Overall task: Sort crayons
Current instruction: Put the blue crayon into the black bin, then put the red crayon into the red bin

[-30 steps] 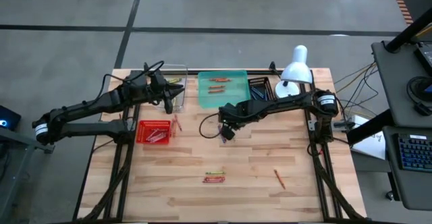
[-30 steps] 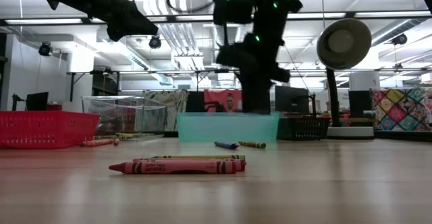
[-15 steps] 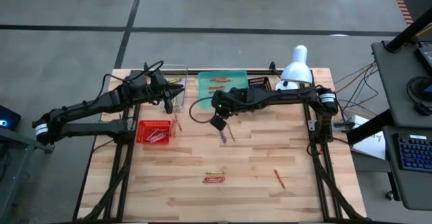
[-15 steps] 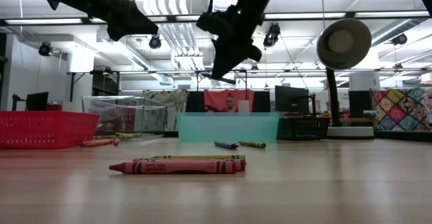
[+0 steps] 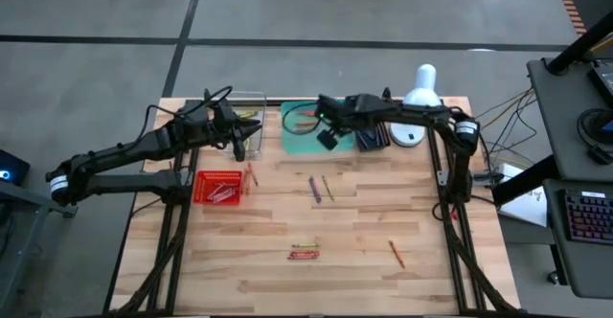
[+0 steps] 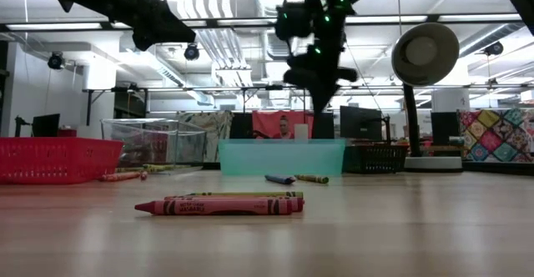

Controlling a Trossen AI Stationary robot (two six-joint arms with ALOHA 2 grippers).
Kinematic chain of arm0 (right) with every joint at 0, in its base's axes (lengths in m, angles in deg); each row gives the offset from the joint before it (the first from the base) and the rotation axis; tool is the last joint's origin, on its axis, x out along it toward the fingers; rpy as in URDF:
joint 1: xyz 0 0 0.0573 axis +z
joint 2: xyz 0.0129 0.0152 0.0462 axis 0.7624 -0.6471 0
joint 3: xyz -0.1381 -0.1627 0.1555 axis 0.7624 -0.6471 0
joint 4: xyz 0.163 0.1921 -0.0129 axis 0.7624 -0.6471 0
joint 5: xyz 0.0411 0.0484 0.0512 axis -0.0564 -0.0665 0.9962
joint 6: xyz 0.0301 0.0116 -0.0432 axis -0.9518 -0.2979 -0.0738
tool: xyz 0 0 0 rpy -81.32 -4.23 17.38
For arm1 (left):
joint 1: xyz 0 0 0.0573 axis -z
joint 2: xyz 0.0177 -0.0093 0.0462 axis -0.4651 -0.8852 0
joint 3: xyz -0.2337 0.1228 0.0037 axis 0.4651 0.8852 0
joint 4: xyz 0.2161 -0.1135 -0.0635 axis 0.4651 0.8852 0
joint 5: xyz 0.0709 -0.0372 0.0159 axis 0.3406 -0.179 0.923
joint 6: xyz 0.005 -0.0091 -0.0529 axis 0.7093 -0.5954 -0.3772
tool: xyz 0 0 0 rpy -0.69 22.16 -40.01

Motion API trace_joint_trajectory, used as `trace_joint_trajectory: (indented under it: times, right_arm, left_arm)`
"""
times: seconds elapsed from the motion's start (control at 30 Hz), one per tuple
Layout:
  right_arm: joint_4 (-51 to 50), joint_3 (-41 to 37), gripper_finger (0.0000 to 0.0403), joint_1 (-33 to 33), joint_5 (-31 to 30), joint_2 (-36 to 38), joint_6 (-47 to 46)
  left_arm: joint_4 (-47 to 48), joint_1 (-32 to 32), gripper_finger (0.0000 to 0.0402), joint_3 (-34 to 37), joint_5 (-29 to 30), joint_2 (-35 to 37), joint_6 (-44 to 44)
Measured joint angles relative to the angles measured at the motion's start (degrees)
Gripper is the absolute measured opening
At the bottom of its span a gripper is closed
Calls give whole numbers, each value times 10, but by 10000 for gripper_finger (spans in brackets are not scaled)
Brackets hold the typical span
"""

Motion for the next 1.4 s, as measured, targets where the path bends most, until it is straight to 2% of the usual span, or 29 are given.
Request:
trace_joint_trajectory:
  times: [0.1, 0.2, 0.57, 0.93, 1.23, 1.4]
  right_arm:
    - [-55, 0, 12, -31, -35, 0, -29]
    - [-90, -5, 12, -58, -45, 0, -52]
    - [-69, -77, 12, -123, -45, 0, -55]
    - [-11, -132, 15, -127, -25, 0, -54]
    - [-2, -133, 73, -127, -20, 0, -53]
    - [-1, -133, 79, -127, -20, 0, -53]
  left_arm:
    - [0, 0, 49, 0, 0, 0, 0]
    - [0, 0, 49, 0, 0, 0, 0]
    - [0, 0, 49, 0, 0, 0, 0]
    - [1, 0, 49, 0, 3, 0, 0]
    - [0, 0, 49, 0, 3, 0, 0]
    - [0, 0, 49, 0, 3, 0, 0]
